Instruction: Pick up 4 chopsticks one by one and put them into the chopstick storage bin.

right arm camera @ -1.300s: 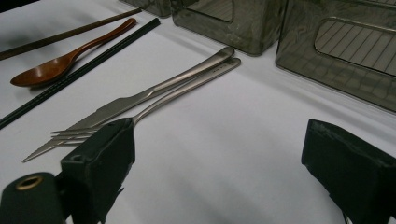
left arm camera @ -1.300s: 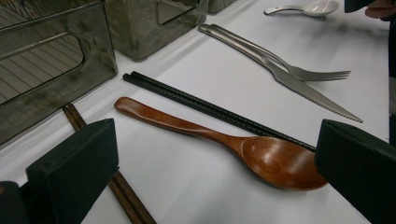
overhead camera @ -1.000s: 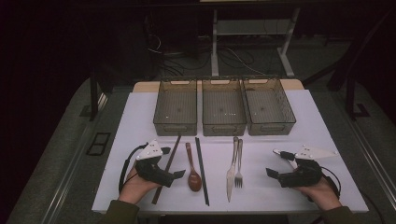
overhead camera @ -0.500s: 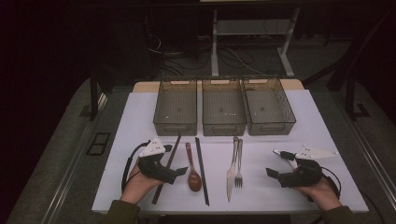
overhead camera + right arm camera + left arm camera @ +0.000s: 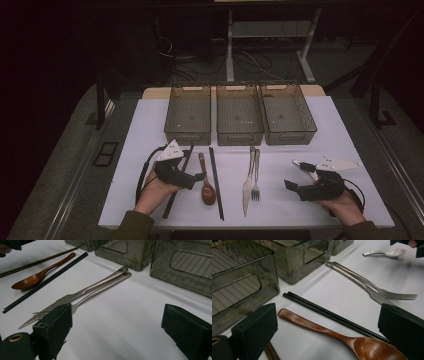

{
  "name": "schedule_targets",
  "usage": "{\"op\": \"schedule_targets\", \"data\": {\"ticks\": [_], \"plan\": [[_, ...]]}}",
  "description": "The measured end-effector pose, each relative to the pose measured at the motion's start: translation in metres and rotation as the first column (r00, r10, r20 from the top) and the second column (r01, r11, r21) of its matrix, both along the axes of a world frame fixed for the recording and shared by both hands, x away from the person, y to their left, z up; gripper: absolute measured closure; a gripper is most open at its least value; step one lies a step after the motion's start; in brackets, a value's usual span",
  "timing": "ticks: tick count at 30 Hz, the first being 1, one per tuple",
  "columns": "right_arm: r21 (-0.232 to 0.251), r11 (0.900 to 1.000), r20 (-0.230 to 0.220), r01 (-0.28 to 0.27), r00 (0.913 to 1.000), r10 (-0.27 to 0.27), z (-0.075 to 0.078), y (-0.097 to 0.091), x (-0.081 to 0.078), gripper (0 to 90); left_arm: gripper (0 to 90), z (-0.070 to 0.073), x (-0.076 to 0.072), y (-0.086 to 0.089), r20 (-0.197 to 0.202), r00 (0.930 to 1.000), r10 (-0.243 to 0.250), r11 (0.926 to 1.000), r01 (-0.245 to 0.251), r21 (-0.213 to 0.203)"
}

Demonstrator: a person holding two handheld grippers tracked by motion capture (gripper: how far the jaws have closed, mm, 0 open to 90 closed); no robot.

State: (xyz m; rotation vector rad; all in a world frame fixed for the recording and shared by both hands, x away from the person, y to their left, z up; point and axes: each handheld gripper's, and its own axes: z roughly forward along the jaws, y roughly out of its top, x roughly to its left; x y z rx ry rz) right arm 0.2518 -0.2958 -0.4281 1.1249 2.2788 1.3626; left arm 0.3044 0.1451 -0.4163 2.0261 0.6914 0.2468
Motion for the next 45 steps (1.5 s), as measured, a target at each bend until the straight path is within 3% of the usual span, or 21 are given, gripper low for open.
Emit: {"op": "schedule_targets", "data": {"ticks": [7, 8, 11, 12, 16, 24, 32, 35, 45], "plan": [[-0.004, 1.0, -0.001, -0.004, 1.0, 0.004, 0.0, 0.0, -0.002, 9.5, 9.2, -0.001, 0.008, -0.008, 0.005, 1.0, 0.004, 0.9999, -0.004, 0.015], [-0.003, 1.0, -0.005, 0.0, 1.0, 0.0, 0.0, 0.0, -0.002, 9.5, 14.6, -0.001, 0.01, -0.009, -0.001, 1.0, 0.007, 0.9999, -0.007, 0.01], [-0.005, 1.0, -0.005, 0.002, 1.0, -0.002, 0.0, 0.0, -0.002, 9.5, 18.8, -0.002, 0.017, -0.013, -0.012, 0.9999, 0.01, 0.9997, -0.01, 0.021], [-0.006, 1.0, -0.004, 0.002, 1.0, -0.002, 0.0, 0.0, -0.002, 9.5, 25.7, -0.003, 0.02, -0.014, -0.01, 0.9999, 0.008, 0.9997, -0.008, 0.023], [-0.004, 1.0, -0.01, 0.009, 0.9999, -0.009, -0.001, 0.0, -0.001, 9.5, 38.0, -0.005, 0.028, -0.02, -0.017, 0.9996, 0.02, 0.999, -0.02, 0.041], [-0.011, 0.9999, -0.007, 0.004, 1.0, -0.004, 0.0, 0.001, -0.003, 9.6, 42.5, -0.012, 0.046, -0.039, -0.037, 0.9962, 0.079, 0.9909, -0.074, 0.112], [-0.014, 0.9999, -0.011, 0.003, 0.9999, -0.003, -0.001, 0.001, 0.0, 9.6, 47.4, -0.017, 0.057, -0.049, -0.056, 0.9931, 0.103, 0.9852, -0.094, 0.143], [-0.015, 0.9999, -0.013, -0.001, 0.9999, 0.001, -0.001, 0.001, 0.0, 9.6, 49.0, -0.02, 0.061, -0.051, -0.07, 0.9884, 0.135, 0.9781, -0.122, 0.169], [-0.019, 0.9998, -0.013, 0.0, 0.9999, 0.0, -0.002, 0.001, 0.0, 9.6, 49.0, -0.027, 0.069, -0.057, -0.085, 0.9825, 0.166, 0.9706, -0.148, 0.19]]}}
